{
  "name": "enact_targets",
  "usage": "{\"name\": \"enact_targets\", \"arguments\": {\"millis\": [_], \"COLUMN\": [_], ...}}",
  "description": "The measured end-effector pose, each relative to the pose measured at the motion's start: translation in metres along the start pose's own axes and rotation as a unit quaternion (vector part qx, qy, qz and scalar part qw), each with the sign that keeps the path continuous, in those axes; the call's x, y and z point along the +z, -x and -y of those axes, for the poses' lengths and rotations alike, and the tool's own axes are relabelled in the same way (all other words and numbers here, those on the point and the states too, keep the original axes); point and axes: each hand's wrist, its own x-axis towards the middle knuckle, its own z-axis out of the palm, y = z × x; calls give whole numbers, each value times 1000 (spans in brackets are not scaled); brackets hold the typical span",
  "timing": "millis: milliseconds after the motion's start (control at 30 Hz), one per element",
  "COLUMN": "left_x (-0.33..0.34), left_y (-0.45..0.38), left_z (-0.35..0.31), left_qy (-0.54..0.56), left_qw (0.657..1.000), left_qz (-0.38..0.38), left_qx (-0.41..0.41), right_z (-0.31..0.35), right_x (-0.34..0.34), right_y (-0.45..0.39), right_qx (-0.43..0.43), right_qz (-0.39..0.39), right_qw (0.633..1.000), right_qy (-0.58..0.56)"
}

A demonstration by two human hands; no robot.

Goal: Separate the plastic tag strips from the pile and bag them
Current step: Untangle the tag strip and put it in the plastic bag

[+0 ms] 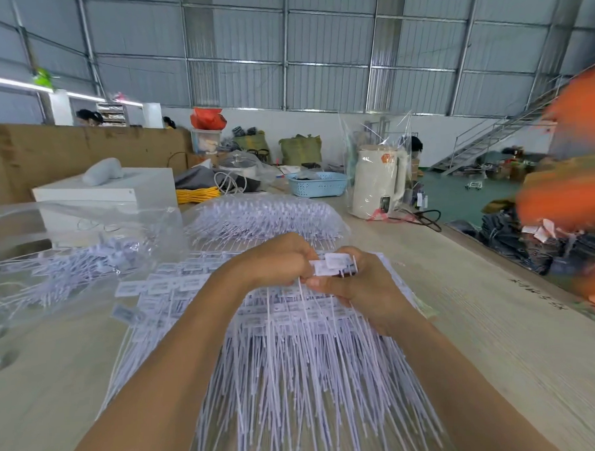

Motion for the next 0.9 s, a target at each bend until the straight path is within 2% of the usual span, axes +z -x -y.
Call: {"name": "enact_targets", "arguments": {"millis": [67,233,367,567,700,900], "left_x": [-2,-2,-5,-12,-12,-15], "left_y": [0,1,-1,1,1,5], "left_z": [1,11,18,27,27,22], "left_qy": [7,68,32,-10,-26,72], "left_qw": [1000,997,999,999,999,997], "left_qz": [-4,18,23,26,-14,-17], "left_qx": [-12,-21,-6,-25,-34,-38], "right_z": [1,4,4,4,3,2], "right_x": [-1,-1,-3,3,7,10], "right_y": [-1,2,-1,-3,-3,-3], "right_qx": [-8,49,63,31,13,-88], "right_qz": [-3,5,-31,-67,-57,-65], "right_qw": [1000,998,995,996,998,992], "right_qy": [-14,-38,-72,-58,-11,61]}}
